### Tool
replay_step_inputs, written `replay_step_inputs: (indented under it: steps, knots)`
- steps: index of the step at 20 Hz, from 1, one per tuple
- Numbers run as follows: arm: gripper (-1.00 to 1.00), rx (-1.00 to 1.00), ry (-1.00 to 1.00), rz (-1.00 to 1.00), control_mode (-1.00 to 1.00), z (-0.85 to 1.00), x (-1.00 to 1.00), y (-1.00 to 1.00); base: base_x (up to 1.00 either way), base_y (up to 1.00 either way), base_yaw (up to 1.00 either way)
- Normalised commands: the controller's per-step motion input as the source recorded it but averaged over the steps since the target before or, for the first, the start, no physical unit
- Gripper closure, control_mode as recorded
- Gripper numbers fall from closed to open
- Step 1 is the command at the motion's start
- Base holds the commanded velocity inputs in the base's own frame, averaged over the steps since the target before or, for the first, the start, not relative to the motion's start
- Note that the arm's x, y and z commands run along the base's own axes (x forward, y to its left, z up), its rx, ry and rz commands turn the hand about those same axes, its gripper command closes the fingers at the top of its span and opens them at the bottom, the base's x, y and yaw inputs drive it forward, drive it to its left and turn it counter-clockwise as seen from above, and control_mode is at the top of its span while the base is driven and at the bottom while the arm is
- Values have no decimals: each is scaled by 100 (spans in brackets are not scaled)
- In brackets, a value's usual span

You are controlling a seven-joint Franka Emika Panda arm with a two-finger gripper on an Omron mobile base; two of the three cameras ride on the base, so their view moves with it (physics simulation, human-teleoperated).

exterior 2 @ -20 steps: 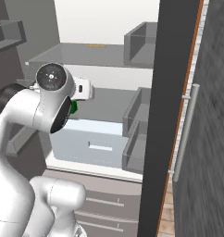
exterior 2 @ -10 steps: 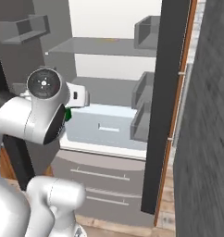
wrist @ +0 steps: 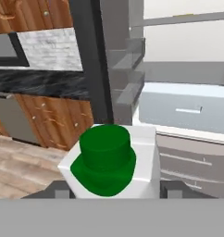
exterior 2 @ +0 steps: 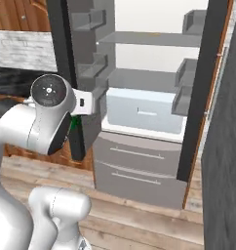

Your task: Take out the milk from the fridge and place it on the tray on the counter. Then take the sugar cube near the tray and place it in the tray.

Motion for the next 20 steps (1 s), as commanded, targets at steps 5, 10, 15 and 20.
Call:
replay_step_inputs:
  steps: [5, 10, 15, 20]
  knots:
    - [100, 0, 0, 0, 100, 0, 0, 0, -6, 47, 93]
    - [100, 0, 0, 0, 100, 0, 0, 0, 0, 2, 100]
    - [100, 0, 0, 0, 100, 0, 0, 0, 0, 0, 100]
    - [100, 0, 0, 0, 100, 0, 0, 0, 22, 0, 98]
